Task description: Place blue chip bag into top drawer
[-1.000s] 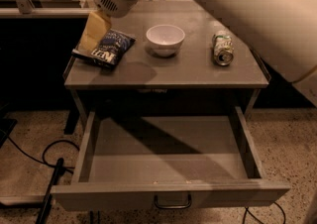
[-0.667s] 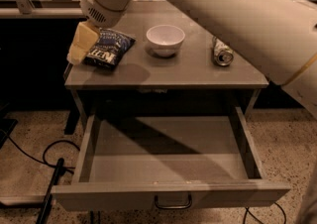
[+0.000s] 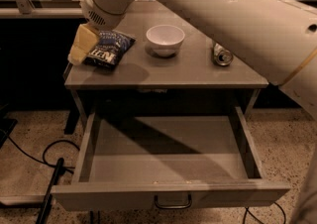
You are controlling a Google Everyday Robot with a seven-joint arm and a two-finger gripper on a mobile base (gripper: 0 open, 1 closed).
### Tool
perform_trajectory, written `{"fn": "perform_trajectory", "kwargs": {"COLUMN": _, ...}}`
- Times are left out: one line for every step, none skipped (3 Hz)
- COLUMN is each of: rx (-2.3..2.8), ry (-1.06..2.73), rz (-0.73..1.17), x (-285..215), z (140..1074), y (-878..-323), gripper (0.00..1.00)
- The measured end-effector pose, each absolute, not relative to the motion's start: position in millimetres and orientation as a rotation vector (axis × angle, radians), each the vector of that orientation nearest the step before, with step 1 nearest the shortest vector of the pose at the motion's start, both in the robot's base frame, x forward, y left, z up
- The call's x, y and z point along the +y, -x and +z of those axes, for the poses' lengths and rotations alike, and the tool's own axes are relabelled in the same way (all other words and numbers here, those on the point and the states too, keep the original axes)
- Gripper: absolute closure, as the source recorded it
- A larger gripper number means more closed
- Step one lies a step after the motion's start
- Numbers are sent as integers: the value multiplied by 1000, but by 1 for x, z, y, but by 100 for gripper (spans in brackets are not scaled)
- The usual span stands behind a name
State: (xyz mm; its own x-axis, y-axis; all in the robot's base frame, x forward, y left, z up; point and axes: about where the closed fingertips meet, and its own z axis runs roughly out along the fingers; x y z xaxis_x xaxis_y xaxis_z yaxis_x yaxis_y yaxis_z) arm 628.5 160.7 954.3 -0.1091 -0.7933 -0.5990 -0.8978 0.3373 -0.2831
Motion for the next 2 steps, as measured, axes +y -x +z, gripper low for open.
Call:
{"fn": "perform_trajectory", "kwargs": {"rx": 1985, "ry": 1413, "rz": 159, "x": 157, "z": 936, "y": -656, "gripper": 0}}
{"fn": "perform_trajectory", "kwargs": {"rx": 2022, "ry": 1378, "rz": 139, "x": 157, "z": 921, "y": -676, "gripper": 0}}
